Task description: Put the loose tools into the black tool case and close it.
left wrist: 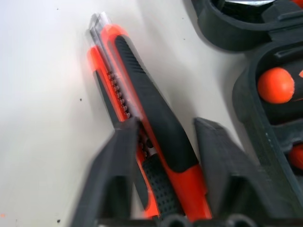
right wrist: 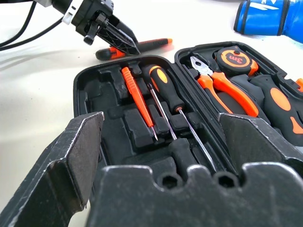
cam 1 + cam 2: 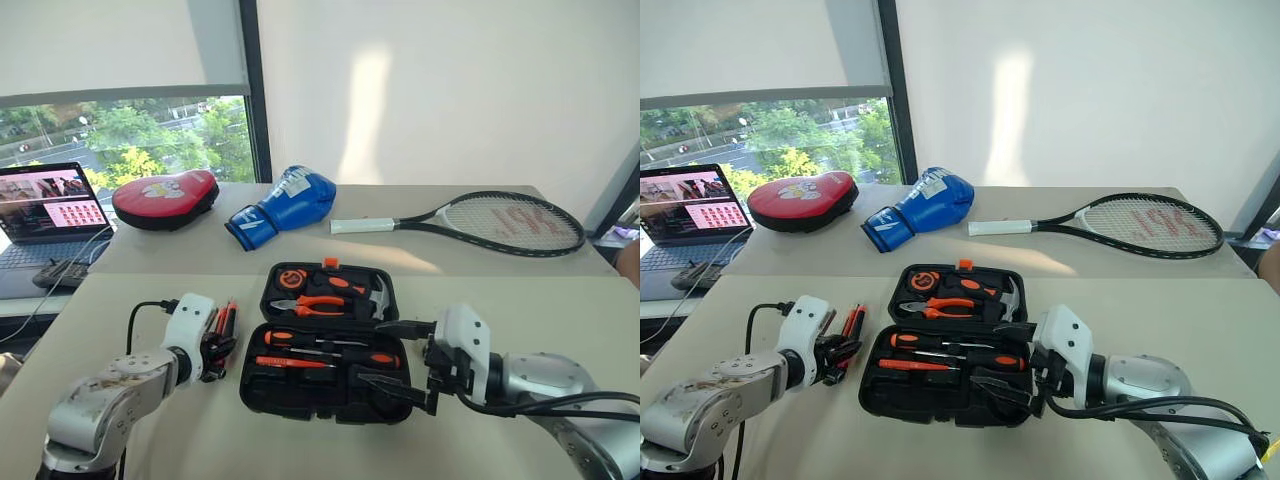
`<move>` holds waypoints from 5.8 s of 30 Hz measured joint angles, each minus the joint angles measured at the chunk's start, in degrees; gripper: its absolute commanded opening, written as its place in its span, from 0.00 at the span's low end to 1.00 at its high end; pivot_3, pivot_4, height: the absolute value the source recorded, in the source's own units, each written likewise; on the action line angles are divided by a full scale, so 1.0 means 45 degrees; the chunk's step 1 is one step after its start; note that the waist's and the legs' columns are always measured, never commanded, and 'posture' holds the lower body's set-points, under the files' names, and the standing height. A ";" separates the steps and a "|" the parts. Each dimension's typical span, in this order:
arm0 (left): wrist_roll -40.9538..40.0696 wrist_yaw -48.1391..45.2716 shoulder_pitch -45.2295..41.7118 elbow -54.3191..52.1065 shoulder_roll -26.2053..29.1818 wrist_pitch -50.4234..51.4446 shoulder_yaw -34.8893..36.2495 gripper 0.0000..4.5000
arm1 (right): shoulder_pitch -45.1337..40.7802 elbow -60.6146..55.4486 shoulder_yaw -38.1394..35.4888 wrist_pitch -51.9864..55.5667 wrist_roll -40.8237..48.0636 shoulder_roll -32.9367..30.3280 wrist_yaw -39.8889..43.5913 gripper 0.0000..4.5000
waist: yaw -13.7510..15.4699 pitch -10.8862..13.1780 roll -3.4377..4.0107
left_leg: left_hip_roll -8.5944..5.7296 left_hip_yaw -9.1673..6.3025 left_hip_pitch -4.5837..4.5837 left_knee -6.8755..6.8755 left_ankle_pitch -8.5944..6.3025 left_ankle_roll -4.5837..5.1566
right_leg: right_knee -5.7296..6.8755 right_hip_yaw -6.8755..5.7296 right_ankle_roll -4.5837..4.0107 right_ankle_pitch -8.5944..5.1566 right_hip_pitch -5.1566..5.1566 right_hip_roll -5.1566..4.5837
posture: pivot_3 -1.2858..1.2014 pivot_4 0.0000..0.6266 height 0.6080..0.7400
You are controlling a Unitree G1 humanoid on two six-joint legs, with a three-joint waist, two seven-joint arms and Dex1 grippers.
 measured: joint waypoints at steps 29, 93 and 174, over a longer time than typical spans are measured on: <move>0.2336 -1.2479 -0.1569 0.2829 0.3684 -1.1550 -0.4731 0.03 | 0.2528 -0.1145 -0.2251 0.0161 0.0421 -0.0573 -0.0366 1.00 | 0.0152 0.0029 -0.0048 | 0.0024 0.0004 -0.0249 -0.0001 0.0077 0.0101 | -0.0077 -0.0101 -0.0090 0.0116 -0.0214 0.0111 | 0.52 0.24 1.00; -0.3189 -1.0271 -0.1498 0.0943 0.2288 -0.6819 -0.1792 0.67 | 0.1279 0.0936 -0.1538 0.3547 -0.0500 -0.2192 -0.2718 1.00 | 0.0011 0.0010 -0.0051 | 0.0139 0.0006 -0.0240 0.0039 0.0115 0.0062 | -0.0045 -0.0059 -0.0126 0.0159 -0.0219 0.0251 | 0.52 0.24 1.00; 0.0715 -0.3094 -0.8349 1.1651 -0.1446 -0.2786 -0.1402 0.19 | -0.9555 1.3733 0.2212 0.4341 -0.2481 0.2997 -0.1210 0.45 | -0.0295 0.0061 -0.0122 | 0.0033 -0.0031 -0.0290 0.0014 0.0282 -0.0031 | -0.0051 -0.0041 -0.0055 0.0258 -0.0211 0.0201 | 0.52 0.24 1.00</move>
